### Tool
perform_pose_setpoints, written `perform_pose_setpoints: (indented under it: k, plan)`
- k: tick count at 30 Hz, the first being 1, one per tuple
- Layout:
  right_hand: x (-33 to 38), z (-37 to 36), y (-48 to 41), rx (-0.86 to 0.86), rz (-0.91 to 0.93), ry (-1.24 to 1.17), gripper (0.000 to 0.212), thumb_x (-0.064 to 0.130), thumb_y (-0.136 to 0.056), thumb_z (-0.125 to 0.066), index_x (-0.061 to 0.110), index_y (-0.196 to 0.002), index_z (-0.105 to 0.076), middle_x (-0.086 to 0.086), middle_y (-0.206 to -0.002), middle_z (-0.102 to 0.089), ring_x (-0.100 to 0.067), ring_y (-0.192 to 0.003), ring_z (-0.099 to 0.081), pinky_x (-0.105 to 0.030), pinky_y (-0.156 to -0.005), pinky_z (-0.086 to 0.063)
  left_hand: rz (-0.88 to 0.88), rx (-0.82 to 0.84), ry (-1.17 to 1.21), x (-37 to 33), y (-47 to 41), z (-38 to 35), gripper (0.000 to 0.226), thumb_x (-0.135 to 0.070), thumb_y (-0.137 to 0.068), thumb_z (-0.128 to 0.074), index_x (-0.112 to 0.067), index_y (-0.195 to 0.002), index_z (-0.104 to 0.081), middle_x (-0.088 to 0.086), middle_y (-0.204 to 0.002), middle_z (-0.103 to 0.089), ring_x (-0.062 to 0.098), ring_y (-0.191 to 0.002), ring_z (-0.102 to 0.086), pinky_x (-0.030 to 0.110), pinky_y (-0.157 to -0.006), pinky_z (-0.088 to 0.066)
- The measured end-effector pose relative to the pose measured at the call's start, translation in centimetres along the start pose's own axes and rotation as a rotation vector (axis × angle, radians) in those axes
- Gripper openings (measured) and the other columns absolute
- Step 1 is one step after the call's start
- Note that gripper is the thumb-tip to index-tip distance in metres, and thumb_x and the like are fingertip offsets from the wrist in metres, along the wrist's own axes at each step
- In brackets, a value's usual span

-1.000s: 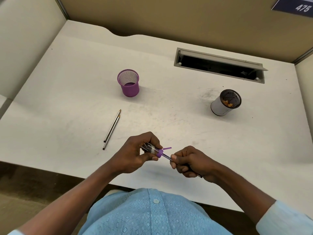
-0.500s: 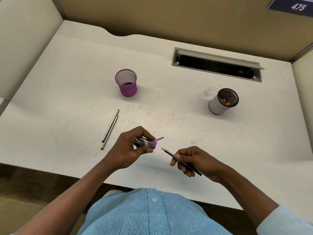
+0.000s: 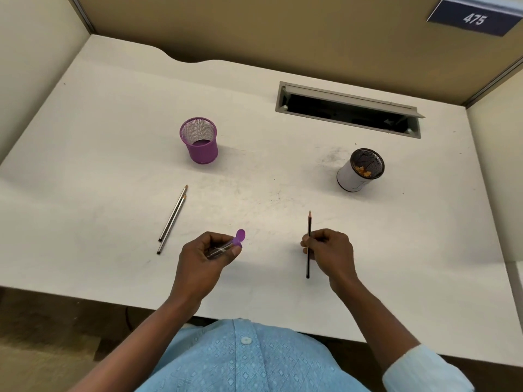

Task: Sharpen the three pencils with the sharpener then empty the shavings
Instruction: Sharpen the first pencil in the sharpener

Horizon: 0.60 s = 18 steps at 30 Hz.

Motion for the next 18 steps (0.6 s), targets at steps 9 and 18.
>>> perform_pose_setpoints:
  k: [9, 18]
  plan:
    - [-0.1, 0.5, -3.6, -0.277, 0.054, 0.240, 0.010, 0.027, -0.087, -0.086, 0.020, -0.093, -0.081, 0.004, -0.079, -0.074, -0.028, -0.093, -0.074, -0.037, -0.083, -0.055, 0.010, -0.015, -0.043, 0.3, 0.6, -0.2, 0.018, -0.023, -0.085, -0.095, -0.030, -0.097, -0.083, -0.008, -0.098, -0.087, 0.010, -0.094, -0.081, 0.031, -0.087, -0.060]
    - [-0.2, 0.4, -5.3, -0.351, 0.026, 0.365, 0.019, 0.025, -0.088, -0.086, 0.016, -0.103, -0.078, -0.006, -0.101, -0.081, -0.032, -0.106, -0.071, -0.033, -0.081, -0.046, 0.012, -0.009, -0.075, 0.4, 1.3, -0.7, 0.018, -0.019, -0.085, -0.094, -0.027, -0.097, -0.083, -0.010, -0.097, -0.086, 0.006, -0.091, -0.081, 0.029, -0.086, -0.059]
Point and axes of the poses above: each hand's wrist, its own y-axis away from the middle knuckle, its own z-axis out of the back of the hand, x = y × z, the point moved 3 cm from there along -y, towards the middle knuckle
